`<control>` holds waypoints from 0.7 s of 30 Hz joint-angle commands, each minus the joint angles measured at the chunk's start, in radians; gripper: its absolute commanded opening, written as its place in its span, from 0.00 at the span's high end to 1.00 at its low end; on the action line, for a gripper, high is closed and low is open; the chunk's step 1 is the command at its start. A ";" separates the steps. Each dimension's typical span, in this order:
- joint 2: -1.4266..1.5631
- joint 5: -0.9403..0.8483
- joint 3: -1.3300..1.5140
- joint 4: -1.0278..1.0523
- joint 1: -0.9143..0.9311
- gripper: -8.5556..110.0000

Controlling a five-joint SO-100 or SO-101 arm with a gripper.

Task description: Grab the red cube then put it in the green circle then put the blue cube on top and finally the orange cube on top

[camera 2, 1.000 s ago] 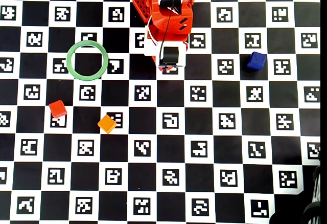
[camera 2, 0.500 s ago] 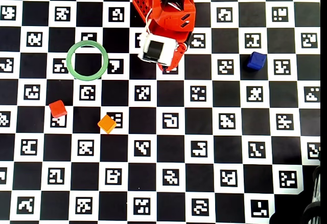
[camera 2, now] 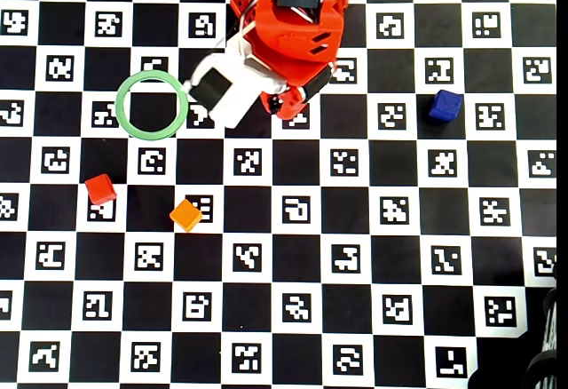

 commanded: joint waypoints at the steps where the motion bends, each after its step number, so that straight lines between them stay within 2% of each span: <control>1: -0.040 0.081 -0.207 0.094 0.077 0.93; 9: -0.222 0.081 -0.331 0.094 0.262 0.89; 14: -0.380 0.069 -0.489 0.094 0.357 0.83; 19: -0.505 0.066 -0.577 0.094 0.433 0.72; 21: -0.546 0.057 -0.598 0.094 0.460 0.71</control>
